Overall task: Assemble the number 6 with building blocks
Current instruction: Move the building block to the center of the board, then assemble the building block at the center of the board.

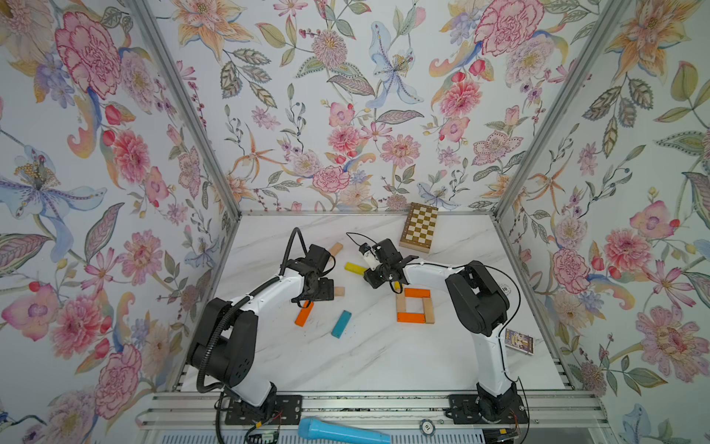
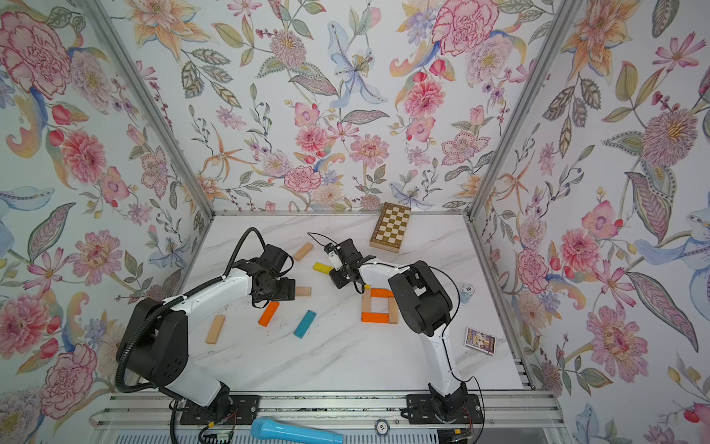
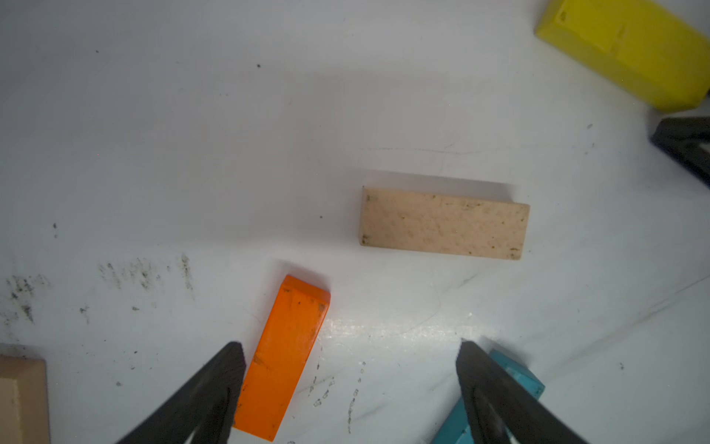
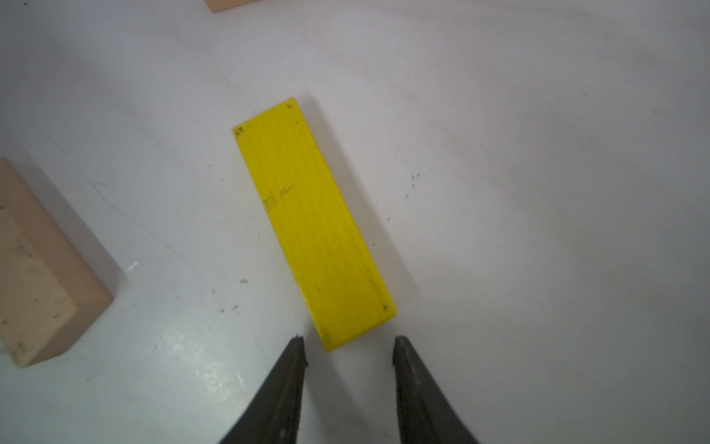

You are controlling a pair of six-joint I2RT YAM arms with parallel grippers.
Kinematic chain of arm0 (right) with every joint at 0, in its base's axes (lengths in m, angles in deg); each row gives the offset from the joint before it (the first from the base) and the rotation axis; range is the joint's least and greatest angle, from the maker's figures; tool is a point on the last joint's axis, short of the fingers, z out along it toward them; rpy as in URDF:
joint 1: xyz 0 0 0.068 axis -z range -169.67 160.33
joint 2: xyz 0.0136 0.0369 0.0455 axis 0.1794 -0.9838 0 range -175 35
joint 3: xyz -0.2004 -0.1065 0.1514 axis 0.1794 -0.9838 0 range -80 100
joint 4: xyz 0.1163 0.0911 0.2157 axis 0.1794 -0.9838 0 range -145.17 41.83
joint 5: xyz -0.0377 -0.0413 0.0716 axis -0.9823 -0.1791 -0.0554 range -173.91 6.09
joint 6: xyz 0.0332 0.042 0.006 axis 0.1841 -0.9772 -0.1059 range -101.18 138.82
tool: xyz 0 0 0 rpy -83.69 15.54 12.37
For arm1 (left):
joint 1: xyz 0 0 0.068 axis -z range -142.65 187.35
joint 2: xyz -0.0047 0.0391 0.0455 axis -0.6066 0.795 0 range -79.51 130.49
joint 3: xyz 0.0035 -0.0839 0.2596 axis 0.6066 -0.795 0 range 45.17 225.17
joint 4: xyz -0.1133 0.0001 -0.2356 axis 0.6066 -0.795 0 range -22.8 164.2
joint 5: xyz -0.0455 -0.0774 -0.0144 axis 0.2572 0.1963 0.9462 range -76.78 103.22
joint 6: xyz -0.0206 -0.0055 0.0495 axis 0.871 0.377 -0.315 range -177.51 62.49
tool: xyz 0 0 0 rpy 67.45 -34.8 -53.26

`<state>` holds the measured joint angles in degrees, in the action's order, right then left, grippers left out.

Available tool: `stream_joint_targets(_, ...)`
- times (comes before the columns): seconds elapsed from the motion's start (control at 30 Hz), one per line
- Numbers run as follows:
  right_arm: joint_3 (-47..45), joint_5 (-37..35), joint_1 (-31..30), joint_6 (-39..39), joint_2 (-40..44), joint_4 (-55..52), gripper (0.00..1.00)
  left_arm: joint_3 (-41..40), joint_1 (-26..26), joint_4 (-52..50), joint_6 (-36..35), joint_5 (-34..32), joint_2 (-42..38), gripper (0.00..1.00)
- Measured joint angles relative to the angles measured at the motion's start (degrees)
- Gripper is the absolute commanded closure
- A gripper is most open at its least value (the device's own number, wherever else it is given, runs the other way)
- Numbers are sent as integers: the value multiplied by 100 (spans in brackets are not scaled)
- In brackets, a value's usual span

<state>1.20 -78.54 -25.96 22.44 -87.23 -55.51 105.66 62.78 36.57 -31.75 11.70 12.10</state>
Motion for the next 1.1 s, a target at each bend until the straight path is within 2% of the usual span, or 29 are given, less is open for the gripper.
stream_joint_targets(0.27,11,26,258,-260,-2,20,65,-225,214,-7,7,-48,0,13)
stream_joint_targets(0.47,107,186,219,-396,-2,96,64,-184,295,37,-55,-83,22,8)
stream_joint_targets(0.6,146,304,190,-533,186,162,55,151,299,94,-181,-155,317,4)
stream_joint_targets(0.77,-328,247,201,-826,1165,275,47,684,323,216,-343,-197,807,1)
stream_joint_targets(0.97,-1165,164,343,-1163,2396,614,46,1130,348,254,-723,-304,1222,5)
stream_joint_targets(1.1,-2017,302,723,-1370,3053,855,47,1268,348,232,-1460,-212,1263,5)
